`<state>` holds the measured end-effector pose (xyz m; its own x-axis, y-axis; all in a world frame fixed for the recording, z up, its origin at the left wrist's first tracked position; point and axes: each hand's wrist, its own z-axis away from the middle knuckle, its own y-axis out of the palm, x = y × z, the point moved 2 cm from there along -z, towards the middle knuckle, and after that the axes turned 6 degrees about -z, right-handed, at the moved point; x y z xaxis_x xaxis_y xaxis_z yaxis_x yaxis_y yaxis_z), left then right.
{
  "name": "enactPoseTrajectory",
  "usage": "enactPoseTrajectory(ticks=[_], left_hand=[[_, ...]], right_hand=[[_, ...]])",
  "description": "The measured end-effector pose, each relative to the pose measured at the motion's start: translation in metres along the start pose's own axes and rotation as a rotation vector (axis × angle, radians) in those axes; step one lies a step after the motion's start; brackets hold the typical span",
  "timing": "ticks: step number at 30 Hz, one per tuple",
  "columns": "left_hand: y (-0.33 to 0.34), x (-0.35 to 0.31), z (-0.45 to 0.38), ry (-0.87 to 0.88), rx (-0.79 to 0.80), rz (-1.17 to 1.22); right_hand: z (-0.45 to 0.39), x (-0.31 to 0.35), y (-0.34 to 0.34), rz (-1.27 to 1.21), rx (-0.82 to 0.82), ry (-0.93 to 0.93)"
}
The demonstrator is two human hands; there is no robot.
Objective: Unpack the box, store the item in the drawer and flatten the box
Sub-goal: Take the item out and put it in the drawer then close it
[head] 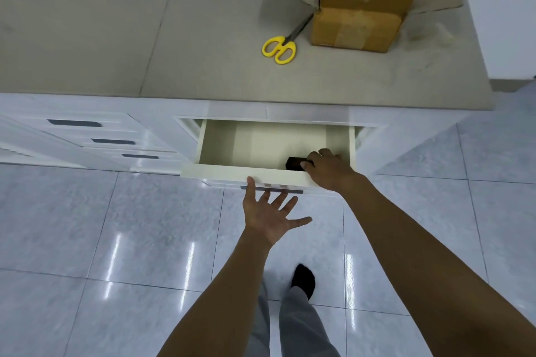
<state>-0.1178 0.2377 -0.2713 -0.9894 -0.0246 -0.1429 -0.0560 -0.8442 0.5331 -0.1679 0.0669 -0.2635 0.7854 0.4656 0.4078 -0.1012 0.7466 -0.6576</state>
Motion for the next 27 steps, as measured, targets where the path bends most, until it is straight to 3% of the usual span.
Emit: enactPoseTrajectory(ticks=[5,7,10,12,14,17,20,27], left_hand=[[0.010,0.003,0.011,0.007,0.085,0.068],[0.018,0.002,0.015,0.014,0.116,0.105],[0.032,0.001,0.016,0.024,0.174,0.190],[0.039,0.001,0.013,0.032,0.178,0.211],[0.042,0.000,0.008,0.051,0.195,0.236],[0.048,-0.006,-0.004,0.075,0.173,0.293],[0.059,-0.016,-0.018,0.100,0.165,0.284],[0.109,-0.030,-0.036,0.179,0.098,0.343]], right_hand=[[0.022,0.016,-0.012,0.076,0.002,-0.055],[0.037,0.032,-0.027,0.155,-0.220,-0.218],[0.064,0.064,-0.054,0.088,-0.697,-0.602],[0.070,0.075,-0.072,0.108,-0.921,-0.715],[0.064,0.071,-0.085,0.173,-0.897,-0.571],[0.051,0.043,-0.088,0.259,-0.699,-0.296],[0.047,0.031,-0.082,0.336,-0.671,-0.282],[0.052,0.039,-0.089,0.244,-0.588,-0.243]])
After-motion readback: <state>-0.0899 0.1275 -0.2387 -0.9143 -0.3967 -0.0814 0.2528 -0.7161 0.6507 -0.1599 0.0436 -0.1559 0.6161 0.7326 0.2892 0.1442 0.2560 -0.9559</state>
